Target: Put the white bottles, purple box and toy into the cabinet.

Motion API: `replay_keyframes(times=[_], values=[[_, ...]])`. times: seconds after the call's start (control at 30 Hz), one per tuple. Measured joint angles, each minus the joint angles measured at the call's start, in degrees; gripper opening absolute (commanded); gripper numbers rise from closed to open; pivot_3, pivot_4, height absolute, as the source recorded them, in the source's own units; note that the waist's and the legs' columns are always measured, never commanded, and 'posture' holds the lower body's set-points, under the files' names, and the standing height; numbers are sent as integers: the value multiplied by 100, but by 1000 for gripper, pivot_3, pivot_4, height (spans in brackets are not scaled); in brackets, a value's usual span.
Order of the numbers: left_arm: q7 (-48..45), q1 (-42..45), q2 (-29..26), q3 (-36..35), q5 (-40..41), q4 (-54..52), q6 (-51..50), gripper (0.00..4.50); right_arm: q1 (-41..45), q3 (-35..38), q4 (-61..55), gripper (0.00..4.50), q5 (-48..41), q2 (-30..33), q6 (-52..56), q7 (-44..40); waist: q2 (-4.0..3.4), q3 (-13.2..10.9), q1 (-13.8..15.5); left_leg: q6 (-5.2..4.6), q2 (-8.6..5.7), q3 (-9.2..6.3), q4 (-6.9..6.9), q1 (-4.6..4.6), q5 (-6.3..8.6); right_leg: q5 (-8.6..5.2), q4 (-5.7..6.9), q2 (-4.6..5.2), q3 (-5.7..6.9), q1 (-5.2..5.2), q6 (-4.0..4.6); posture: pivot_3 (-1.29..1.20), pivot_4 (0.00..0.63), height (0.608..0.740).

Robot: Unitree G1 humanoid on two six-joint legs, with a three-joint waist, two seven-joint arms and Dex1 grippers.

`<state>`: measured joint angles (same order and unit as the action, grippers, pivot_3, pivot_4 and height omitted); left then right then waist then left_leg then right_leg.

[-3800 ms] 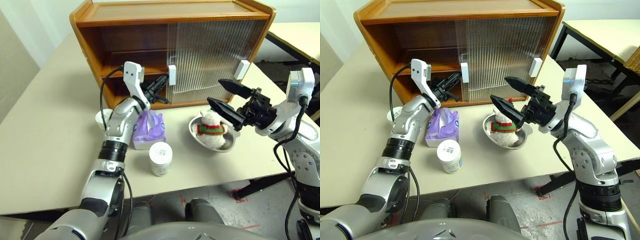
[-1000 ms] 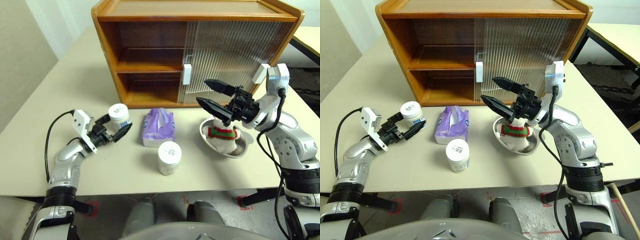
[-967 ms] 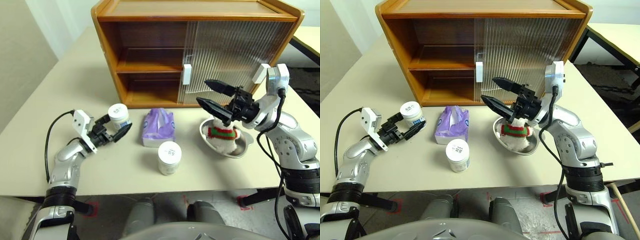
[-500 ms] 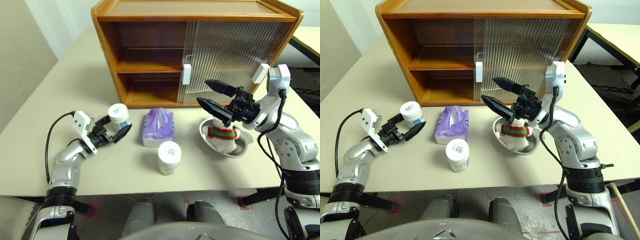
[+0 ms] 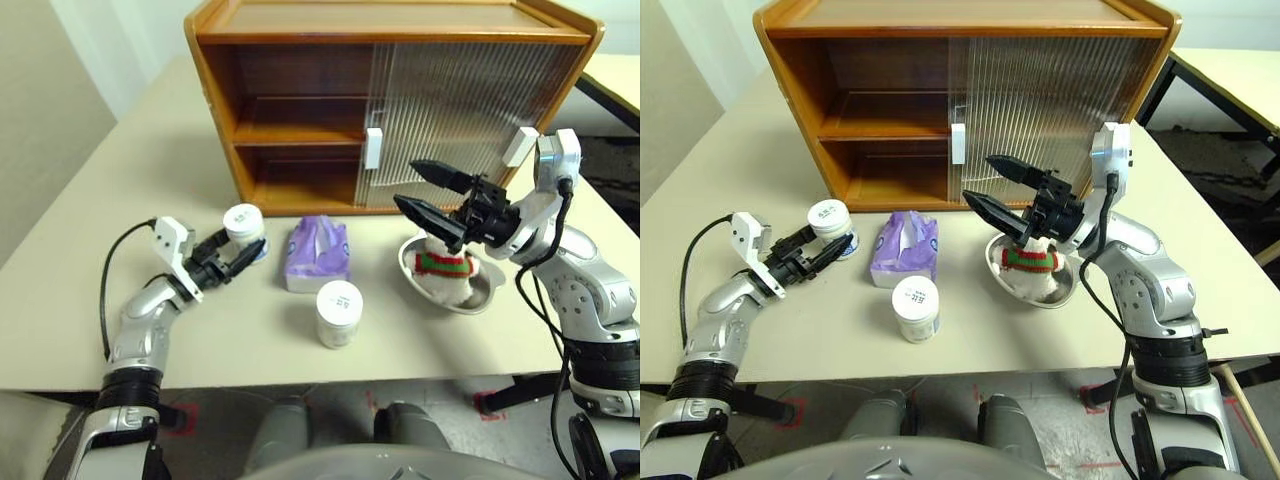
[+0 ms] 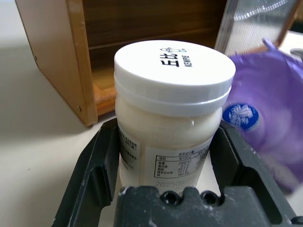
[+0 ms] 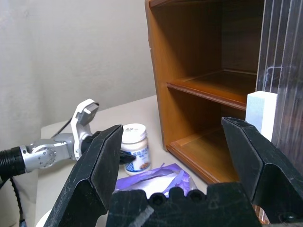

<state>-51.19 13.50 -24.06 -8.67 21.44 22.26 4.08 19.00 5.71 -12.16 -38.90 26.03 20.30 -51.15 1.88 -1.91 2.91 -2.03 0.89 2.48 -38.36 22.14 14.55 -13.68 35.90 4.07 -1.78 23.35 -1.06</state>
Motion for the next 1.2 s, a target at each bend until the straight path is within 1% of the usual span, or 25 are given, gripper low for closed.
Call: replay_keyframes(times=[0.1, 0.17, 0.4, 0.57, 0.67, 0.9, 1.2], values=[[150, 244, 154, 94, 4, -267, -260, 3061, -3, 0, -13, 4500, 0, -1, 0, 13, 0, 0, -39, -1, 1, 0, -18, 6, 0, 3, 1, -5, -2, 0, -4, 33, 0, 740], [315, 420, 161, 93, 6, -396, -443, 3061, -17, 1, -25, 4500, 0, 1, 0, 30, 0, 0, -66, -2, 1, 0, -20, 5, -1, 5, 3, -11, -8, -1, -6, 27, 0, 740], [1121, 982, 355, 59, 5, -432, -1103, 3061, -41, 1, -107, 4500, 1, -19, -3, 104, 0, 0, -182, -5, 0, -3, -45, 10, -3, 10, 14, -20, -11, -3, -15, 18, 0, 740], [1438, 1414, 407, 57, -90, -304, -1156, 3061, -73, 1, -124, 4500, 1, -43, -8, 128, 1, 0, -200, -8, -6, -2, -53, 11, -4, 14, 13, -20, -18, -8, -23, 11, 0, 740], [1622, 1626, 600, 94, -204, -78, -1148, 3061, -101, 4, -126, 4500, 2, -54, -10, 162, 1, 0, -201, -13, -7, -2, -56, 11, -8, 14, 12, -21, -18, -10, -24, 7, 0, 740], [1951, 1715, 851, 216, -529, 157, -1121, 3061, -176, 4, -141, 4500, 2, -66, -19, 204, 1, -1, -207, -27, -9, -1, -58, 10, -17, 30, 7, -22, -22, -11, -38, -8, 0, 740], [2107, 1714, 955, 264, -663, 242, -1021, 3061, -234, 5, -245, 4500, 1, -66, -21, 234, 1, -1, -254, -33, -8, 2, -58, 10, -21, 47, 0, -25, -26, -8, -26, -10, 0, 740]])
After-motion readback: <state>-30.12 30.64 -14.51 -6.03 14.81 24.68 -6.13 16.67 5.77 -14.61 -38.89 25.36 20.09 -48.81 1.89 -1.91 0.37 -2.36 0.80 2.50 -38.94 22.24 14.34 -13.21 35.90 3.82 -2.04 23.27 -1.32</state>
